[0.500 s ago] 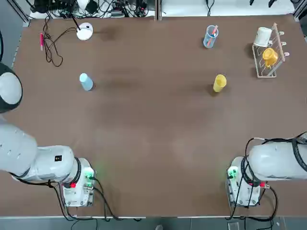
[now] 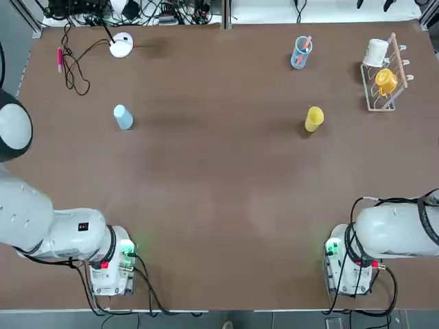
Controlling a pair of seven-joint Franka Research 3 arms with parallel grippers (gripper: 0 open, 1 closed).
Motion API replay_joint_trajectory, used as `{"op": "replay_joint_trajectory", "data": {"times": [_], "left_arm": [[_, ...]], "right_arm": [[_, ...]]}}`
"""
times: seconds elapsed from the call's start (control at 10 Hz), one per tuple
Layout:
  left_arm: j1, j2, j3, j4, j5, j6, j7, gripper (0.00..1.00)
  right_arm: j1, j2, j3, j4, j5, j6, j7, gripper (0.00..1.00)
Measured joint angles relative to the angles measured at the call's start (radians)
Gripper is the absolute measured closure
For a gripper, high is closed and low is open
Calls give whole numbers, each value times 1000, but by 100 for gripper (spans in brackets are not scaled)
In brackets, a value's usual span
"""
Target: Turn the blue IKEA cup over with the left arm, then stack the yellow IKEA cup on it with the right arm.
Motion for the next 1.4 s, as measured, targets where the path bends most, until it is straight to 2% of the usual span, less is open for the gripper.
{"op": "replay_joint_trajectory", "data": {"times": [0.2,0.4,0.7,1.1,1.4], "left_arm": [[4,-4,6,0,11,2,6,3],[27,-5,11,-1,12,5,134,3],[111,-9,14,-21,1,15,309,3],[136,-32,14,-116,-3,61,303,2],[259,-33,18,-154,-1,83,307,1]], "right_arm": [[3,0,1,0,12,-24,0,0],[7,0,2,0,15,-27,0,0],[8,0,2,0,15,-28,0,0],[9,0,3,0,15,-46,0,0],[12,0,4,0,16,-57,0,0]]}}
